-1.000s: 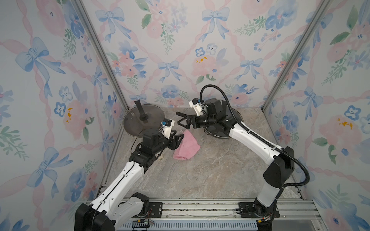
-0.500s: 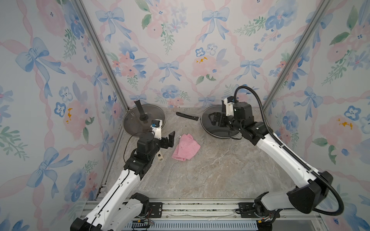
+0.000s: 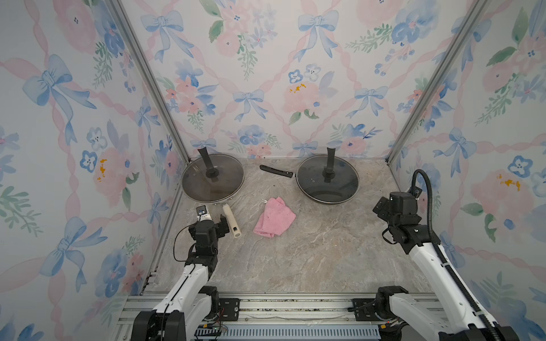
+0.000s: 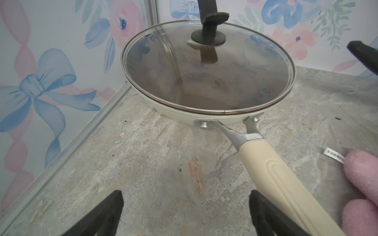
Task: Wipe the pot lid with a cloth
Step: Reset both arms
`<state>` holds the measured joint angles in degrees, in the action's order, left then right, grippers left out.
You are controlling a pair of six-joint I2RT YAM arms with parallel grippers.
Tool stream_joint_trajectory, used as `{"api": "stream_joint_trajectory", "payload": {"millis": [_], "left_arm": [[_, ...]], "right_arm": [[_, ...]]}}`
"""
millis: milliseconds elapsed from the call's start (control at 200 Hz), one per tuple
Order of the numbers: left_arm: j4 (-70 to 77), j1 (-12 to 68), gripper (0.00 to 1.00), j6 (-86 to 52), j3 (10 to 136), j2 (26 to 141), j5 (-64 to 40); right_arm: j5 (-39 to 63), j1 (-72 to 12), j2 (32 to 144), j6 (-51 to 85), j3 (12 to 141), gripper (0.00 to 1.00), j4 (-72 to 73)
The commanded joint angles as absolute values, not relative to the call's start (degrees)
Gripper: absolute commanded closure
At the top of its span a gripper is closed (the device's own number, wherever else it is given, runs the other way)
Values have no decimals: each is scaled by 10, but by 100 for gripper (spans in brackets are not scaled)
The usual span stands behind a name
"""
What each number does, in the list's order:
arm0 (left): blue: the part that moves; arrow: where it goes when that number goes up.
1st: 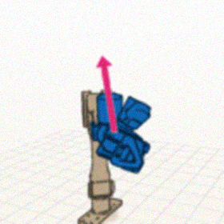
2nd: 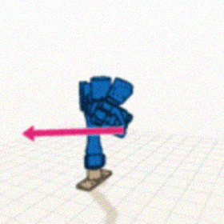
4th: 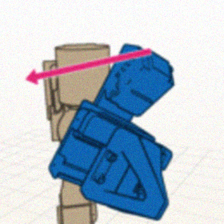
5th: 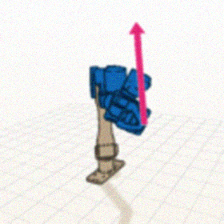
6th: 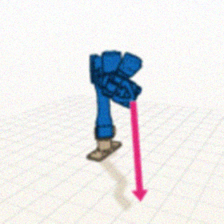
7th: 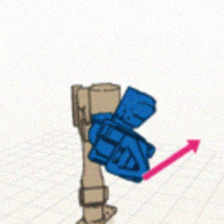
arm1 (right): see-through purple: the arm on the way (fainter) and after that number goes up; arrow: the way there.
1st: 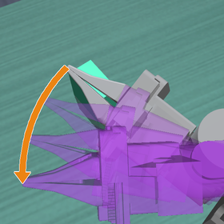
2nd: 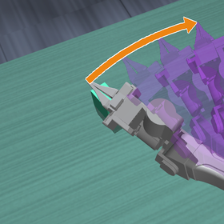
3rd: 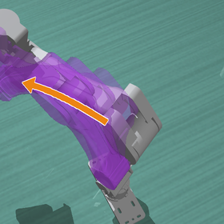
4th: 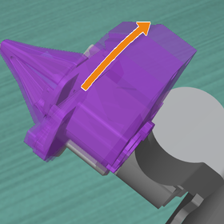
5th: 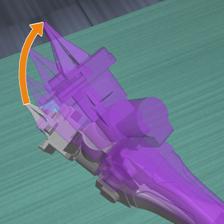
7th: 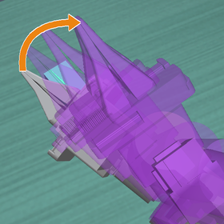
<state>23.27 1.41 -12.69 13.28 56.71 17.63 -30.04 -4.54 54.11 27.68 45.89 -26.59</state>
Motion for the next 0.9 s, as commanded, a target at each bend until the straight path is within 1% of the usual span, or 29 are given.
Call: {"api": "stream_joint_trajectory", "payload": {"millis": [0,95,255,390,490,595,760,840,895], "left_arm": [[395,8,2,-124,130,651,176],[496,8,2,-122,121,721,170],[528,8,2,-54,166,794,96],[603,9,2,-35,169,870,71],[637,14,2,-28,154,883,73],[639,19,2,-25,154,886,81],[640,21,2,-24,153,885,84],[640,22,2,-24,154,885,85],[640,21,2,-23,153,885,86]], "right_arm": [[-322,-40,536,253,434,4,-232],[-314,-40,546,233,425,3,-221],[-295,-40,569,196,425,3,-216],[-273,-40,580,157,397,3,-147],[-247,-40,586,114,352,3,-50],[-228,-40,616,70,291,3,101],[-225,-40,711,40,219,3,361],[-219,-40,770,37,218,3,424],[-196,-41,811,28,220,4,458]]}}
